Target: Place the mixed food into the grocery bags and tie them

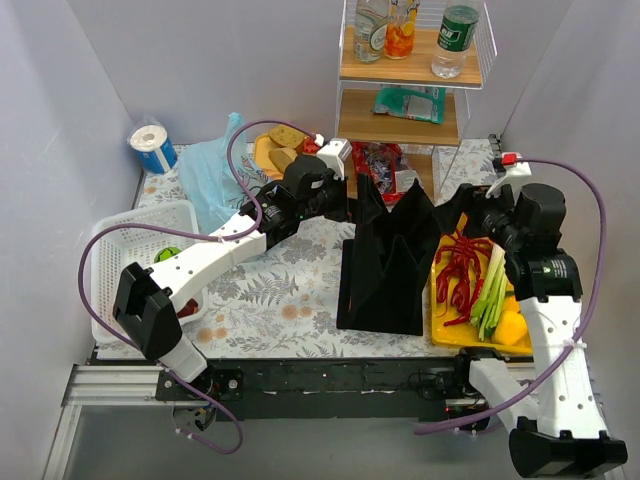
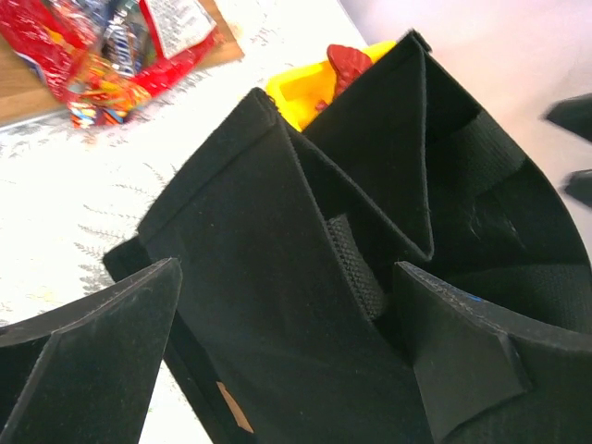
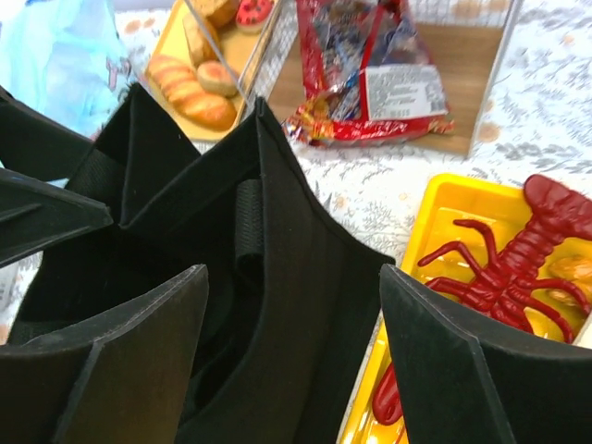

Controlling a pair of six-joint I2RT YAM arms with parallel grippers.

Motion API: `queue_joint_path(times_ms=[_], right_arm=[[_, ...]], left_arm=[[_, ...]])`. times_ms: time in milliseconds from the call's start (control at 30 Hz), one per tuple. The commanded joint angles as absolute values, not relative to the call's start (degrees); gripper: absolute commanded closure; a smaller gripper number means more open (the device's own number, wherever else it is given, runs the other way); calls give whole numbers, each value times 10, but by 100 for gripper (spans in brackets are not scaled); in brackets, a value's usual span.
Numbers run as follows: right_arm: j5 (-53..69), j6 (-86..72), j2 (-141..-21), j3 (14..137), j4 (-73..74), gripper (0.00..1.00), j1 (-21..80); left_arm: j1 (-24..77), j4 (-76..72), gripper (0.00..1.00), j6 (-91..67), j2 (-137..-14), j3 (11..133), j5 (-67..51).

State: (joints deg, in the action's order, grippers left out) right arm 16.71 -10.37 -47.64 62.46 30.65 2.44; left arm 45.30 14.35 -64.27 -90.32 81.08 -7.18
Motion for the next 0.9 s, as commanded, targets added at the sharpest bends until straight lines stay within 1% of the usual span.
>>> queue_joint_path(times_ms=[0, 100, 167, 233, 300, 333, 467, 633, 767, 800, 833, 867], right_arm=[[164, -105, -498, 624, 321, 19, 65], [128, -105, -517, 629, 324, 20, 118], [84, -110, -525, 634, 323, 21, 164], [55, -117, -543, 636, 328, 21, 185], [24, -122, -562, 638, 335, 22, 205], [11, -130, -565, 635, 337, 23, 210], [-52, -134, -565, 627, 340, 27, 215], [-73, -134, -562, 621, 346, 35, 216], [-61, -134, -557, 608, 339, 37, 217], [-59, -134, -556, 603, 338, 37, 217], [-59, -134, -555, 600, 339, 42, 217], [-60, -134, -555, 599, 338, 44, 216]], left_arm=[[456, 170, 2, -642, -900, 822, -121], [456, 178, 4, -640, -904, 821, -137], [456, 190, 10, -635, -904, 819, -141], [456, 196, 16, -631, -897, 817, -143], [456, 200, 16, -630, -889, 809, -144], [456, 202, 16, -630, -881, 806, -145], [456, 202, 2, -637, -861, 790, -149], [456, 174, 2, -657, -859, 773, -181], [461, 171, 2, -664, -888, 775, -208], [462, 171, 6, -664, -893, 774, -210], [463, 171, 11, -660, -894, 775, -209], [463, 172, 17, -659, -893, 773, -204]])
